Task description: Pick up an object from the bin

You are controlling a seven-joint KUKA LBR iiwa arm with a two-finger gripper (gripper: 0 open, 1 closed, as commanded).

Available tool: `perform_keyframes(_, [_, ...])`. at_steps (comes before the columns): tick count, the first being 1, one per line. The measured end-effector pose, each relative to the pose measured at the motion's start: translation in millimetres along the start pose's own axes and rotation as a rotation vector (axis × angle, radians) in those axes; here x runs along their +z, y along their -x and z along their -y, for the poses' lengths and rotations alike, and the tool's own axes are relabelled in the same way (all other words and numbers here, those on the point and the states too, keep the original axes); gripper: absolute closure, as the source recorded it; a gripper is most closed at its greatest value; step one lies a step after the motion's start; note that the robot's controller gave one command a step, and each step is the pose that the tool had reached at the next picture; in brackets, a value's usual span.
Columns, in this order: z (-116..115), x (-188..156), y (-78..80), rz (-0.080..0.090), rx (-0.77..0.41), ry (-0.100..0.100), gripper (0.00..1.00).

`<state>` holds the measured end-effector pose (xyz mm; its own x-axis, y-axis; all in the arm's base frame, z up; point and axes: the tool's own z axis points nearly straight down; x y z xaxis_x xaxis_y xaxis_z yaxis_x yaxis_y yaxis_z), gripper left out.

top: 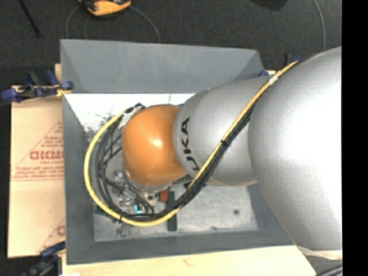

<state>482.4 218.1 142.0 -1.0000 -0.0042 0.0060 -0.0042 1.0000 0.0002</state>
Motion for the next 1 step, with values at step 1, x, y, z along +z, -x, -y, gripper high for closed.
perform_keyframes(1, [0.9,-4.1,2.3,0.007,0.007,0.002,1.00])
